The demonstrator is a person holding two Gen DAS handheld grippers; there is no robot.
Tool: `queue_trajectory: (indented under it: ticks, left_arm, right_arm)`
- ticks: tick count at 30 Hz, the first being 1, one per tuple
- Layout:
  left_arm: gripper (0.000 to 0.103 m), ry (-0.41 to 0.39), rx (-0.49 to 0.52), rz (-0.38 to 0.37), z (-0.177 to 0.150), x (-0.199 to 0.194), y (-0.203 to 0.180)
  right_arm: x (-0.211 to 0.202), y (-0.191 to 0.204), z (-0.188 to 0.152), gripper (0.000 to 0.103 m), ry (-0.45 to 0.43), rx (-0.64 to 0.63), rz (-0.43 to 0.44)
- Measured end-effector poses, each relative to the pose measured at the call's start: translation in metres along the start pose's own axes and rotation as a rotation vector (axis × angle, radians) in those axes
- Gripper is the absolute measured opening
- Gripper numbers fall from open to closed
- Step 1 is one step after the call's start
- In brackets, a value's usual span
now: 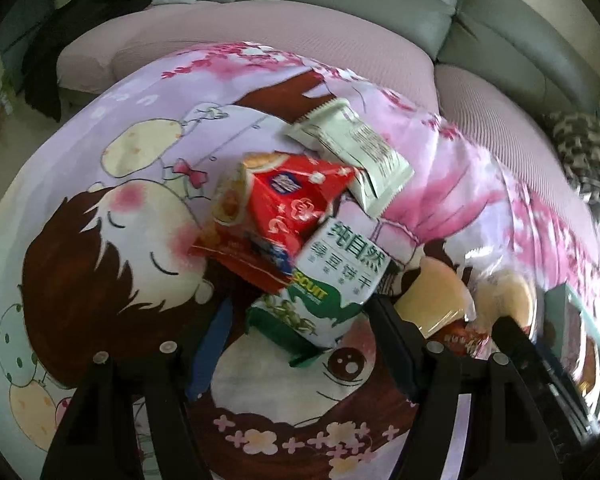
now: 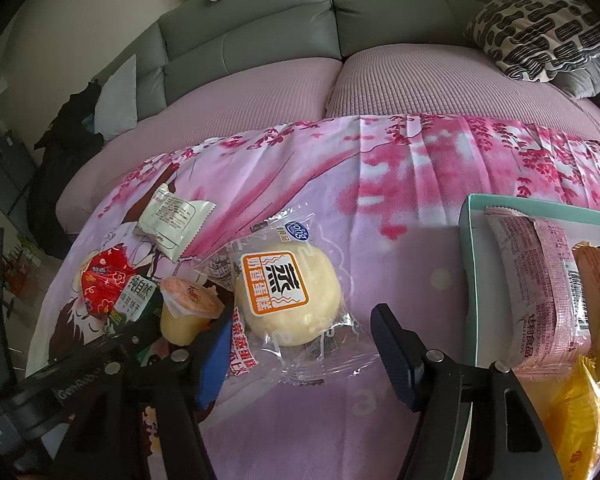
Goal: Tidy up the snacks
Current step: 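Lower the right gripper toward the steamed bun while the left approaches the green biscuit pack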
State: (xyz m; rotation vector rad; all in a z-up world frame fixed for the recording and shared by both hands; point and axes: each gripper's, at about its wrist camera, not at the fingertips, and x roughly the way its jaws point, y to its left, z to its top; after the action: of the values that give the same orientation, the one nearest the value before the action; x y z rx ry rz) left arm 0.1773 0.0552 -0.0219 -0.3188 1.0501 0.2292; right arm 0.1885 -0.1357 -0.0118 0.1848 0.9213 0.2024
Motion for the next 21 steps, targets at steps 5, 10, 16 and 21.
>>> queue_trajectory:
  ticks: [5,10,16,21]
  left_arm:
    - [0.063,-0.016,0.018,-0.007,-0.0002,0.0002,-0.0033]
    - [0.056,-0.017,0.021,-0.010,0.0005,-0.0015,-0.0029]
    - [0.052,-0.014,0.024,-0.022,0.0002,-0.0051,-0.0047]
    - [0.049,-0.016,0.019,-0.031,0.0003,-0.0078,-0.0053]
  right_arm:
    - [0.0006,0.0002,0.0000,0.070,-0.003,-0.004,0.000]
    - [0.0005,0.0002,0.0001,0.070,-0.006,-0.004,0.001]
    - [0.0013,0.0017,-0.0003,0.069,-0.003,-0.014,-0.003]
    - [-0.0037,-0.0049,0.0014,0.058,-0.014,0.016,0.001]
